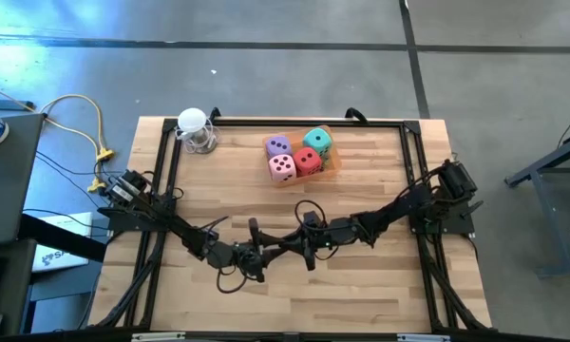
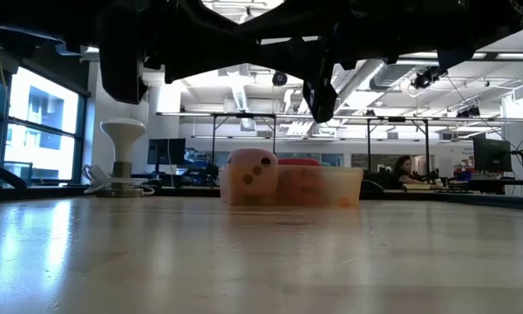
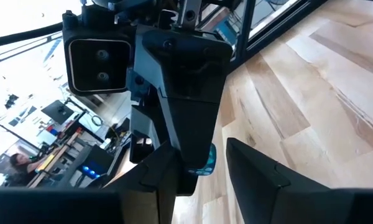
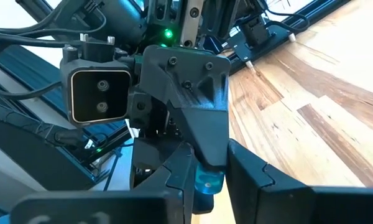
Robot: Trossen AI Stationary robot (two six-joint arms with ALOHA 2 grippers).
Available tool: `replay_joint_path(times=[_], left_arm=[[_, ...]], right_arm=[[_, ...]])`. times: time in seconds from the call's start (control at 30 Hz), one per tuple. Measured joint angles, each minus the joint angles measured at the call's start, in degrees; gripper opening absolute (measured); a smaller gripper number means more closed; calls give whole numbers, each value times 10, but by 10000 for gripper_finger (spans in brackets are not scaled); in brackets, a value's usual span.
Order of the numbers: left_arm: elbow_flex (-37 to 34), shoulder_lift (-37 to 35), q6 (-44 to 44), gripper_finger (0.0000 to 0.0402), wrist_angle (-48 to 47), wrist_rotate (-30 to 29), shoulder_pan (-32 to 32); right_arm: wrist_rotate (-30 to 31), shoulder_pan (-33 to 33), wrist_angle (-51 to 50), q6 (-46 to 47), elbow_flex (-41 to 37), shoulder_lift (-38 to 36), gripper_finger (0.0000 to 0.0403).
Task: Pick & Place Dice
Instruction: Put the small light blue dice into the orange container
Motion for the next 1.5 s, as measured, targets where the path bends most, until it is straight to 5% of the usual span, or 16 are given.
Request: replay_joint_path(times=[1.5], left_arm=[[0, 0, 130, 130, 54, -53, -11]], right_arm=[[-11, 4, -9, -9, 0, 0, 40]])
